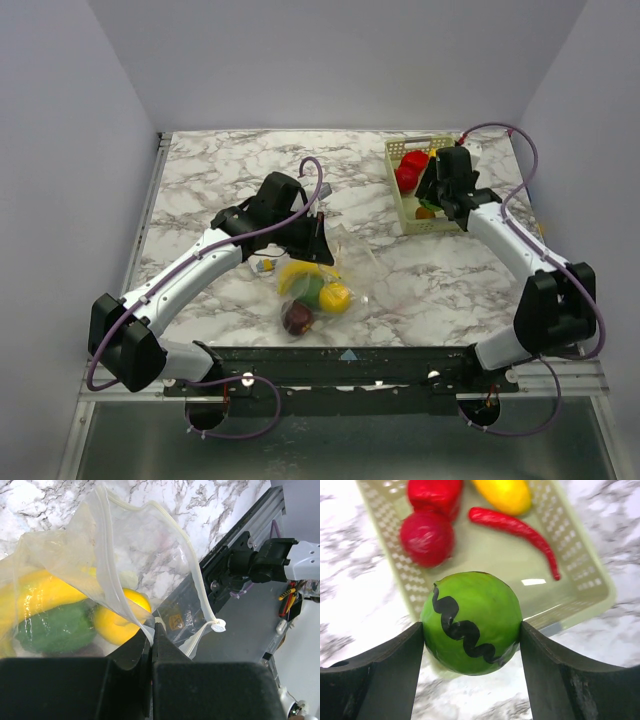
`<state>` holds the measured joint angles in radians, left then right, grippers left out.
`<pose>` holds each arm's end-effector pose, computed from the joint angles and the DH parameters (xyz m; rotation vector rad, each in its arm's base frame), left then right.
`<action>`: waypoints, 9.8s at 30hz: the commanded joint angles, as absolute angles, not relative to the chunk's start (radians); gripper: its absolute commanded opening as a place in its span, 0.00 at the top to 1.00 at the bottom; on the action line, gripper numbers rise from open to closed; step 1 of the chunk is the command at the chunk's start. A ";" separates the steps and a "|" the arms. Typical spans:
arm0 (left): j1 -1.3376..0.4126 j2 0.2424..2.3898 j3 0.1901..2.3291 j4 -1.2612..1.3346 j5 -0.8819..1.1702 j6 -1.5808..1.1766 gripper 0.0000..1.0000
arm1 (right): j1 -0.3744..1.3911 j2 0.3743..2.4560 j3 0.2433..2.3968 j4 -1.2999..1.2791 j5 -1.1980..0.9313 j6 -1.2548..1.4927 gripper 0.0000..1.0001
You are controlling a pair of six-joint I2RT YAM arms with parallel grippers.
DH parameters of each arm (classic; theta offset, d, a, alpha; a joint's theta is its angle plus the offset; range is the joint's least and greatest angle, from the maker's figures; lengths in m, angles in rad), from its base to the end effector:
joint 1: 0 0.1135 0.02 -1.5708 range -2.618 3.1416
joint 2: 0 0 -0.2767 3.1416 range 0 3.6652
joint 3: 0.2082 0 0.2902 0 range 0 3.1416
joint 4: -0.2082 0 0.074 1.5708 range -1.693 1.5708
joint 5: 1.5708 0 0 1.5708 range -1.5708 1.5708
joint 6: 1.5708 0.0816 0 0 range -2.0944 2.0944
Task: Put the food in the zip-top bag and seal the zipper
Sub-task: Pick up the fake fruit from the bin, then place the fake fruit in the zipper food storage bag, then pick up the fake fruit from the bin, then place the fake fruit in the zipper food storage bag, then pick up the fake fruit from the bin.
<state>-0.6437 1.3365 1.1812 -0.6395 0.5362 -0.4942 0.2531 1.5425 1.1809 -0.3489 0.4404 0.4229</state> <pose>0.2522 -0.2413 0.2951 0.4720 2.5006 -1.1421 0.4066 0.0692 0.2493 0.4104 2.1663 -0.1295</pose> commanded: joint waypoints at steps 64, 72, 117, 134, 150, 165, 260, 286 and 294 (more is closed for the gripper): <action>-0.692 1.276 1.221 -0.640 0.506 -0.474 1.00 | 0.696 1.141 0.673 0.089 -0.340 0.852 0.06; -0.692 1.282 1.210 -0.638 0.505 -0.470 1.00 | 0.696 1.049 0.695 -0.059 -0.199 0.829 0.08; -0.668 1.282 1.171 -0.606 0.554 -0.474 1.00 | 0.270 1.885 1.527 -0.674 0.424 0.359 0.15; -0.666 1.282 1.173 -0.610 0.566 -0.471 1.00 | 0.255 2.030 1.515 -0.629 0.388 0.338 0.30; -0.667 1.284 1.170 -0.604 0.572 -0.472 1.00 | 0.255 1.884 1.467 -0.542 0.359 0.339 0.62; -0.667 1.298 1.172 -0.606 0.576 -0.471 1.00 | 0.255 1.523 1.115 -0.186 0.042 0.496 0.85; -0.659 1.284 1.166 -0.599 0.608 -0.477 1.00 | 0.327 1.286 1.148 -0.428 0.188 0.544 0.32; -0.664 1.274 1.162 -0.590 0.630 -0.482 1.00 | 0.097 2.027 1.517 -0.146 -0.072 0.672 0.11; -0.667 1.271 1.163 -0.588 0.633 -0.482 1.00 | 0.074 2.132 1.551 -0.148 -0.121 0.676 0.12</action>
<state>-0.6590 1.3014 1.1698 -0.6220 0.5957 -0.4793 0.0856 2.0747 1.5169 -0.1501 -0.1024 0.6830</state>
